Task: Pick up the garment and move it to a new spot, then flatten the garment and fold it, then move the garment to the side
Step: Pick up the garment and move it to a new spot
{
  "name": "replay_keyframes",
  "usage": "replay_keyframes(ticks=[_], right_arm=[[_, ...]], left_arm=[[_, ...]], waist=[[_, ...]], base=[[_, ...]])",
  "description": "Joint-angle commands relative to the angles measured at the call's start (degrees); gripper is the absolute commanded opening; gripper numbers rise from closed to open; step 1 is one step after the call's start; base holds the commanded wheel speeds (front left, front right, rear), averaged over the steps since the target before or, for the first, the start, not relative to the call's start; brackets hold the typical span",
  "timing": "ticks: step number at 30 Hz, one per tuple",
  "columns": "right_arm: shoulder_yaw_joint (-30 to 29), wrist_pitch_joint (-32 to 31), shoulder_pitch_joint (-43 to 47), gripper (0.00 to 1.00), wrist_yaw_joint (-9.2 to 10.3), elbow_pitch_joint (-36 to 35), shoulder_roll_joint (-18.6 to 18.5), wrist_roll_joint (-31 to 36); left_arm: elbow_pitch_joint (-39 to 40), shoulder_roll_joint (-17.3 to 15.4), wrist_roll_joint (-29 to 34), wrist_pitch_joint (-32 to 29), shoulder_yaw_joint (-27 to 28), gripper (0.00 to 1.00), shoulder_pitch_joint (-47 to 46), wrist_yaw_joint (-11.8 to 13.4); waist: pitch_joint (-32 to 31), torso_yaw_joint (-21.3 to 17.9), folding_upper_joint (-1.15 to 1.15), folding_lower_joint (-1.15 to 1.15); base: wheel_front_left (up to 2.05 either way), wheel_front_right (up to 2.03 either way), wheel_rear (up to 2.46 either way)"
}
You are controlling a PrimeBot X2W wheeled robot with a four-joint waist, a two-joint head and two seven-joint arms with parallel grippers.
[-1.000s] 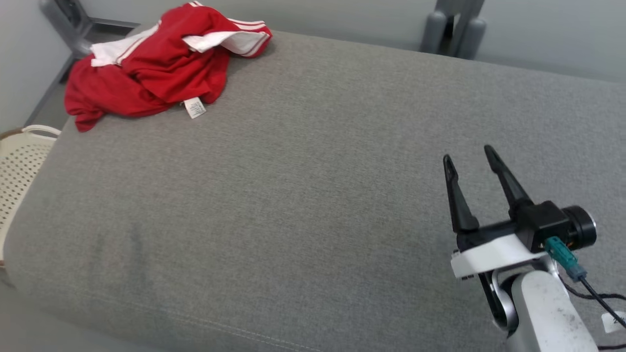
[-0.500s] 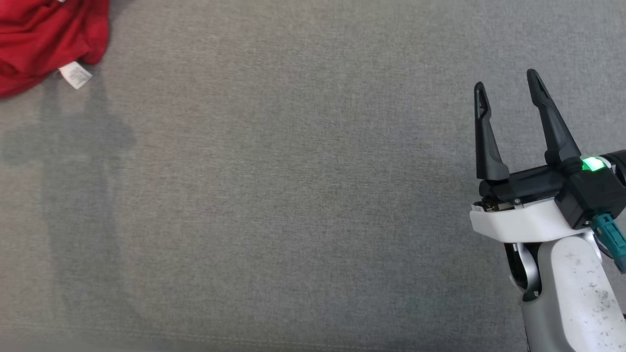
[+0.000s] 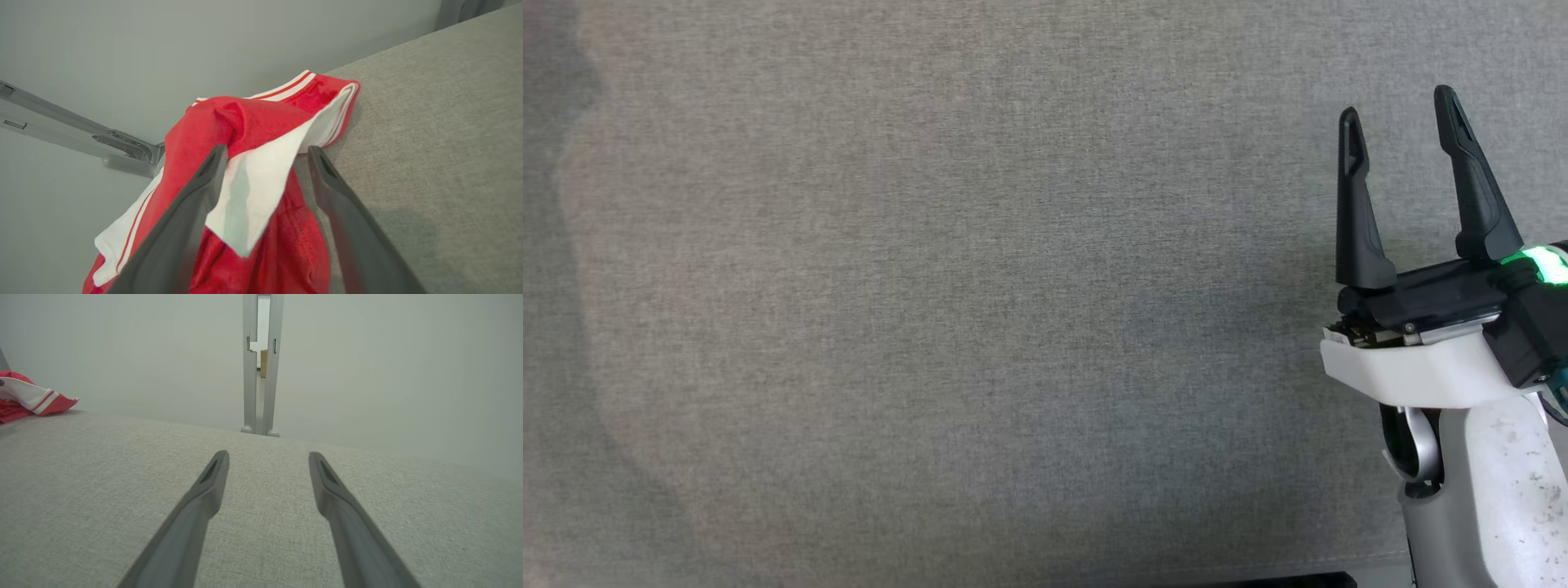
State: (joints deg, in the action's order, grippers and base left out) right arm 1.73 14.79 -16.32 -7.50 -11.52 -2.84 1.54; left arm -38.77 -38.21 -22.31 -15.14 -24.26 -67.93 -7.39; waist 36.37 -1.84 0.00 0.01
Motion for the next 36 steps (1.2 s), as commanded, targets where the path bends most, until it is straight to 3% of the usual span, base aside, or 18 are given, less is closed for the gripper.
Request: replay_keyframes(ticks=[1, 7, 9, 11, 12, 26, 31, 36], right_arm=[[0.3, 0.4, -1.0, 1.0, 0.02, -0.5, -0.1, -0.4], [0.9, 0.4, -1.3, 1.0, 0.02, -0.4, -0.1, -1.0], [0.8, 0.4, -1.6, 1.0, 0.02, -0.4, -0.1, -1.3], [0.7, 0.5, -1.8, 1.0, 0.02, -0.4, -0.1, -1.5], [0.6, 0.5, -1.8, 1.0, 0.02, -0.3, -0.1, -1.5], [0.0, 0.4, -1.1, 1.0, 0.02, 3.0, -0.1, -3.8], [-0.9, 0.4, 0.4, 1.0, 0.02, 5.7, -0.1, -6.1], [-2.2, 0.4, 2.8, 1.0, 0.02, 8.4, -0.1, -7.7]], left_arm=[[-1.0, -1.7, 1.3, 0.6, -0.1, 1.0, -1.8, 0.4], [-5.7, -2.4, 3.1, 0.5, -0.2, 1.0, -4.1, 3.1], [-6.8, -2.0, 2.7, 1.5, 0.2, 0.38, -4.7, 4.0], [-7.2, -1.8, 3.6, 3.0, -0.2, 0.04, -5.3, 4.6], [-7.6, -1.7, 3.7, 3.5, -0.5, 0.0, -5.4, 4.6], [-8.8, -0.2, 4.4, 9.4, -2.5, 0.0, -9.0, 3.4], [-7.3, 2.4, 3.6, 11.0, -3.1, 0.0, -10.9, 2.8], [-4.2, 7.2, 3.7, 11.6, -5.6, 0.0, -12.7, 2.0]], waist=[[2.6, -2.7, 0.0, -0.01], [3.6, -3.6, 0.0, -0.01], [3.8, -3.8, 0.0, -0.01], [3.8, -3.9, 0.0, -0.01], [3.6, -3.9, 0.0, -0.01], [-5.8, -4.2, 0.0, -0.01], [-11.9, -4.5, 0.0, -0.01], [-18.0, -4.9, 0.0, -0.01]], base=[[0.0, 0.0, 0.0], [0.0, 0.0, 0.0], [0.0, 0.0, 0.0], [0.0, 0.0, 0.0], [0.0, 0.0, 0.0], [0.0, 0.0, 0.0], [0.0, 0.0, 0.0], [0.0, 0.0, 0.0]])
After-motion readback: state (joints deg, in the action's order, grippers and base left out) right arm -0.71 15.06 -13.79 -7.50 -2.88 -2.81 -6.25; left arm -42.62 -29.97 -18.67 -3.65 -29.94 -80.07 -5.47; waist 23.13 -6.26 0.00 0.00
